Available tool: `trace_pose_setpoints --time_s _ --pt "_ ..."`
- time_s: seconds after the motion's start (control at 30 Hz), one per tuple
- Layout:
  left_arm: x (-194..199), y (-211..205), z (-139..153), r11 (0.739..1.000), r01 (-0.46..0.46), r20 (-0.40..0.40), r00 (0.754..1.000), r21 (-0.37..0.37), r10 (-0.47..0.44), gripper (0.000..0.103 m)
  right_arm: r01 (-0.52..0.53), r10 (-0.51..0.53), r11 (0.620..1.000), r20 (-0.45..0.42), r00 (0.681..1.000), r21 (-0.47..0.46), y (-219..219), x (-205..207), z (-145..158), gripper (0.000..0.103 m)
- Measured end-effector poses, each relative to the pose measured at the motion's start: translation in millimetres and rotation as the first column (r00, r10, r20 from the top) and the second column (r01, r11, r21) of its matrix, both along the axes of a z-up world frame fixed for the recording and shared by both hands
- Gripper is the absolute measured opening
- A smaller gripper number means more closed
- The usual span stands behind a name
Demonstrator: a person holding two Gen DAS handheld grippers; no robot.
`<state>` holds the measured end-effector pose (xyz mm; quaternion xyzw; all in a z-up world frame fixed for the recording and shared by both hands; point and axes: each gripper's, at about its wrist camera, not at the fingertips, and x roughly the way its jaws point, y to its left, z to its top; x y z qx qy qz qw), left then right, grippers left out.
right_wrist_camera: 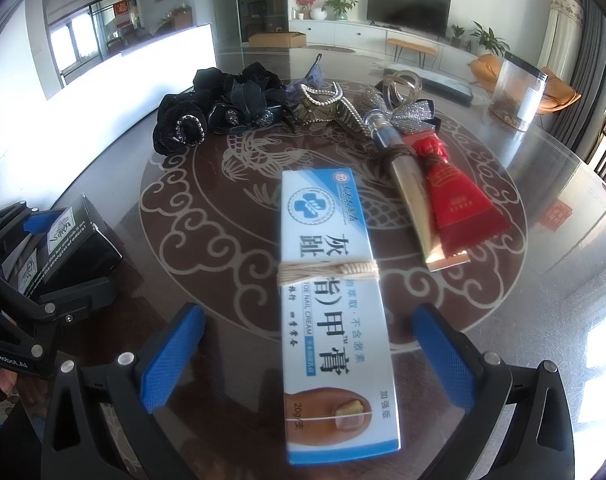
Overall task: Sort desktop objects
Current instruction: 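Lift both held boxes and swing them toward the white cardboard box, then release the soap box with the left gripper while the right gripper drops the cream box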
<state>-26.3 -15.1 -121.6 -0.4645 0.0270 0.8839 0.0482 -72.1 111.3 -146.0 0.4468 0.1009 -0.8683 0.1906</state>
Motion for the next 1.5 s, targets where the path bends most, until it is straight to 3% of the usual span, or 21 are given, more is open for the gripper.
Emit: trace_pose_setpoints --time_s 0.47,0.53,0.6,0.67,0.73,0.77,0.83,0.9,1.0,1.2,1.27,1.4,1.5 --pt "3 1 0 1.0 0.008 0.007 1.0 0.0 -0.008 0.103 0.0 0.0 1.0 0.001 1.0 0.002 0 1 0 0.103" --pt "6 7 2 0.998 0.066 0.072 0.995 -0.008 -0.066 0.103 0.0 -0.001 1.0 0.024 1.0 0.015 -1 -1 1 0.103" --pt "8 18 3 0.988 0.152 0.141 0.979 -0.017 -0.149 0.103 -0.03 0.025 0.999 0.104 0.994 0.042 -7 -7 4 0.103" --pt "9 23 4 0.98 0.195 0.139 0.972 -0.028 -0.189 0.103 -0.05 0.043 0.997 0.113 0.993 0.054 -10 -9 10 0.092" --pt "7 20 8 0.981 0.191 0.108 0.976 -0.018 -0.188 0.077 -0.027 0.019 0.998 0.124 0.992 0.059 -10 -14 18 0.041" --pt "6 16 12 0.982 0.19 0.093 0.978 -0.008 -0.188 0.058 -0.012 0.003 0.998 0.144 0.99 0.062 -8 -16 18 0.041" --pt "4 8 16 0.982 0.187 0.104 0.976 0.039 -0.19 0.057 -0.007 -0.003 0.997 0.141 0.99 0.07 -4 -12 24 0.041" --pt "14 3 28 0.981 0.192 0.056 0.979 0.035 -0.194 0.057 0.002 -0.008 0.999 0.138 0.99 0.044 3 -3 33 0.041" --pt "35 -8 56 0.976 0.192 -0.014 0.981 0.103 -0.191 0.057 0.029 -0.028 1.0 0.123 0.992 -0.007 17 12 57 0.041" --pt "55 -47 117 0.958 0.155 -0.111 0.985 0.242 -0.132 0.057 0.014 -0.007 0.998 0.104 0.995 -0.064 9 17 112 0.041" --pt "65 -73 143 0.96 0.129 -0.155 0.984 0.25 -0.092 0.057 -0.019 0.029 0.994 0.085 0.996 -0.111 -13 12 137 0.041" --pt "78 -150 184 0.971 0.014 -0.205 0.978 0.239 0.037 0.057 -0.134 0.147 0.968 0.045 0.988 -0.21 -88 -4 180 0.041" --pt "80 -213 189 0.973 -0.128 -0.191 0.968 0.191 0.165 0.057 -0.24 0.257 0.932 0.029 0.966 -0.27 -162 -12 198 0.041"
